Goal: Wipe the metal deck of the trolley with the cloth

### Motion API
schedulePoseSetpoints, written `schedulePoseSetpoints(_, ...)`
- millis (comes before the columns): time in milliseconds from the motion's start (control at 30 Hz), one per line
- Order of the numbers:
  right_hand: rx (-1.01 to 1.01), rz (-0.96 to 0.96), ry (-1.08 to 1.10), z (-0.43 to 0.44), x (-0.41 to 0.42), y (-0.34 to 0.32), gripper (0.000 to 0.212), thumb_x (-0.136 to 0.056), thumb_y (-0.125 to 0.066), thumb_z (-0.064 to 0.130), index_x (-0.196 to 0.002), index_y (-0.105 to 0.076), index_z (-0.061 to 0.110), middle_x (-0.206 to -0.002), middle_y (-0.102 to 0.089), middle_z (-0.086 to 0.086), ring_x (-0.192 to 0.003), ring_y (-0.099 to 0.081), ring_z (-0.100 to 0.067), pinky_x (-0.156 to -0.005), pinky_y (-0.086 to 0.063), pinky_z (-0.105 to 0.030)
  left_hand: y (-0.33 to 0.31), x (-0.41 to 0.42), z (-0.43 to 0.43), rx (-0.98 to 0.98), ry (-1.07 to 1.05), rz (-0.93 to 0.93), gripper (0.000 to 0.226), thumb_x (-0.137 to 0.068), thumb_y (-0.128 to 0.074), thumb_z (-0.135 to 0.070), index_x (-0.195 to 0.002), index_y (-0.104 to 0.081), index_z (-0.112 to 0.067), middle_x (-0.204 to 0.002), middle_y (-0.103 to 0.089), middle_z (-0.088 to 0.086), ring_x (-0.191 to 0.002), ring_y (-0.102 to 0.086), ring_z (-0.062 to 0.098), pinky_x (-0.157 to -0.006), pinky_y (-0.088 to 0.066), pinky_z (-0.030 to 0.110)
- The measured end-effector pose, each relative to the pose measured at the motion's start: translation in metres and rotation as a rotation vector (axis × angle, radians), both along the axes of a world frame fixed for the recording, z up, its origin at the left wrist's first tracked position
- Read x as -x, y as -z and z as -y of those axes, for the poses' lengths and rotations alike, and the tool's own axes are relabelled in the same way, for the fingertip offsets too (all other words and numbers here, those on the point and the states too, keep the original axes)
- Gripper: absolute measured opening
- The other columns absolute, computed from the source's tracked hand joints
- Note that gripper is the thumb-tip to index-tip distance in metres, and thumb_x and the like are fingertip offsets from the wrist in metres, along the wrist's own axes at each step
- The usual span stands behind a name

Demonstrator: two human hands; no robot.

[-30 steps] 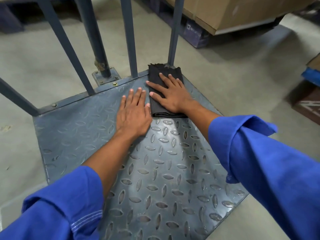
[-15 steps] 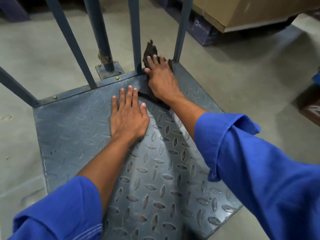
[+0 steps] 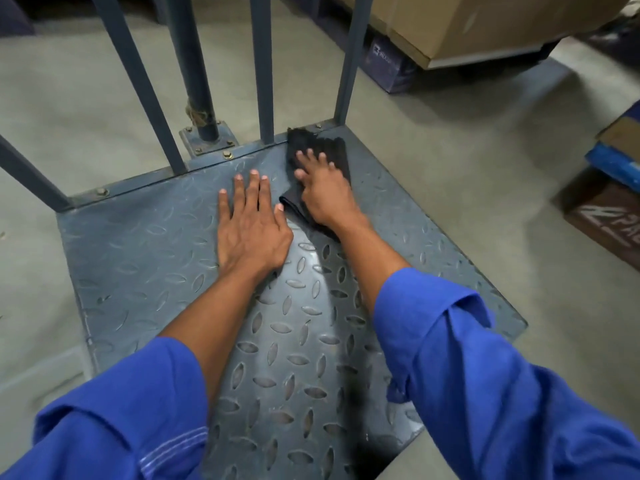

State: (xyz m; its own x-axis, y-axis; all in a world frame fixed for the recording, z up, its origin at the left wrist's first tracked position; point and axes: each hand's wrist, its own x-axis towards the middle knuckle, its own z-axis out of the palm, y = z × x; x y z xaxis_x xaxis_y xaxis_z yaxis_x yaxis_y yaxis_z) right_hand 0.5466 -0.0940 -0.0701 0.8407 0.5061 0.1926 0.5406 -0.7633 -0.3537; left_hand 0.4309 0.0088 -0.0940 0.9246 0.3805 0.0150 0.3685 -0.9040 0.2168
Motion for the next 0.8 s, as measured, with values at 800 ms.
schedulePoseSetpoints(800,-0.101,-0.142,0.342,0.038,-0.003,-0.021,0.053,-0.114,-0.037,0.024,-0.164,-0.028,0.010,-0.172,-0.024,-0.013,-0.159,-0.020,-0.035,-0.127,-0.017,-0.044,0.001,0.026,0.041,0.018,0.106,0.037,0.075,-0.103,-0.006,-0.042,-0.171,-0.007,-0.011,-0.180,0.000,0.007,-0.166,0.007,0.024,-0.134,0.005,0.051)
